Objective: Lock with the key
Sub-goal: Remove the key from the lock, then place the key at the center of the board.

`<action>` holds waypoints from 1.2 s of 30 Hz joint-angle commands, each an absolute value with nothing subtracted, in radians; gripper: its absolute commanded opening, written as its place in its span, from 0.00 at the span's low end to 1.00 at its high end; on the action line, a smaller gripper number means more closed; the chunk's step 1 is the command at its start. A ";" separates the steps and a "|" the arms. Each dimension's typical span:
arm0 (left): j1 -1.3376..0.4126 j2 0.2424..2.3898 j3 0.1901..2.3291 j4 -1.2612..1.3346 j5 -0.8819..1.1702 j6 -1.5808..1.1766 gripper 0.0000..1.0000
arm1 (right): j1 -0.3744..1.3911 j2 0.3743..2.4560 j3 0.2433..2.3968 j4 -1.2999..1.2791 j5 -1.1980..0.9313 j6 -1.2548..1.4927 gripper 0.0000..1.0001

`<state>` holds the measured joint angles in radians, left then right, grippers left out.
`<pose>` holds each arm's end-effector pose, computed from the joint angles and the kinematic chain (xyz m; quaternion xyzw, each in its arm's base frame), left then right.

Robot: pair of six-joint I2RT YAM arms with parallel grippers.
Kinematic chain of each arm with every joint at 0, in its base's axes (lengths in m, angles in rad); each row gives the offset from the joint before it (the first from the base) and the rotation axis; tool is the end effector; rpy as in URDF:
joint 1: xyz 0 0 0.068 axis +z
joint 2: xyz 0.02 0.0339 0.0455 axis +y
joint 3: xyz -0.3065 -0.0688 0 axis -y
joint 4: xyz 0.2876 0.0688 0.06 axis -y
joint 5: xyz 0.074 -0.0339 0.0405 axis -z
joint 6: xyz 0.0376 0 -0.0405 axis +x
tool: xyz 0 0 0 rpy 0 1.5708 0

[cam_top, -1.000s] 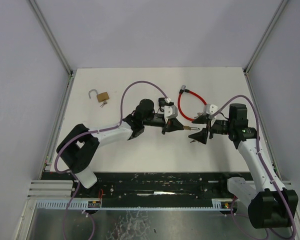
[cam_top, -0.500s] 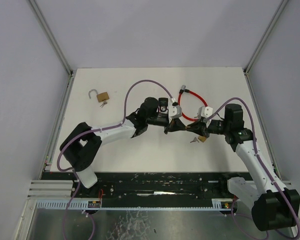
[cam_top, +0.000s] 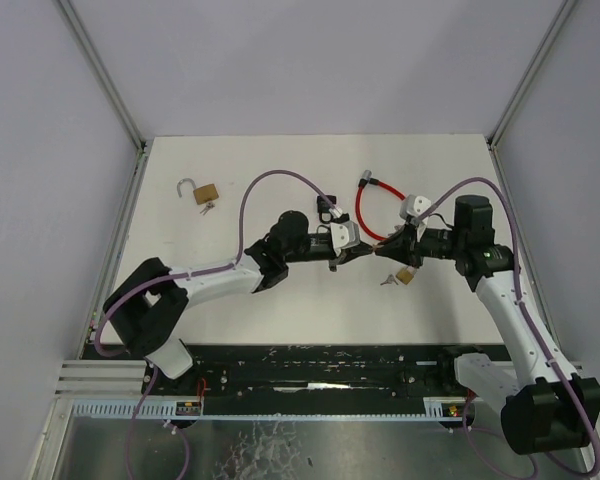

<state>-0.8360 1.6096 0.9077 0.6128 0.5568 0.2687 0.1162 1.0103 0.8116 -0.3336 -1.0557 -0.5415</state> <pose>0.2506 -0.3070 0.2705 0.5302 0.5067 -0.3763 0.5662 0.2252 0.0592 0.3282 -0.4788 0.6291 0.3370 0.5113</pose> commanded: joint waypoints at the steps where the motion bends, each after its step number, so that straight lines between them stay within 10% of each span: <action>1: -0.801 1.599 0.928 0.622 0.593 0.295 0.00 | 0.086 0.931 0.872 -0.478 -1.088 -0.674 0.00; 10: -0.722 1.644 0.995 0.589 0.935 0.140 0.00 | 0.042 0.865 0.904 -0.614 -1.058 -0.822 0.00; 19: -0.652 1.594 0.884 0.850 0.469 -0.198 0.00 | -0.017 0.894 0.803 -0.320 -1.151 -0.485 0.00; 36: -0.402 1.780 1.135 0.192 -0.079 -1.037 0.00 | -0.020 0.956 0.745 -0.175 -1.083 -0.323 0.01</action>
<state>-0.4160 1.7435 1.0332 0.4706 0.1165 -0.8322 -0.0143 0.9691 0.7406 -0.2317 -1.0817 -0.3531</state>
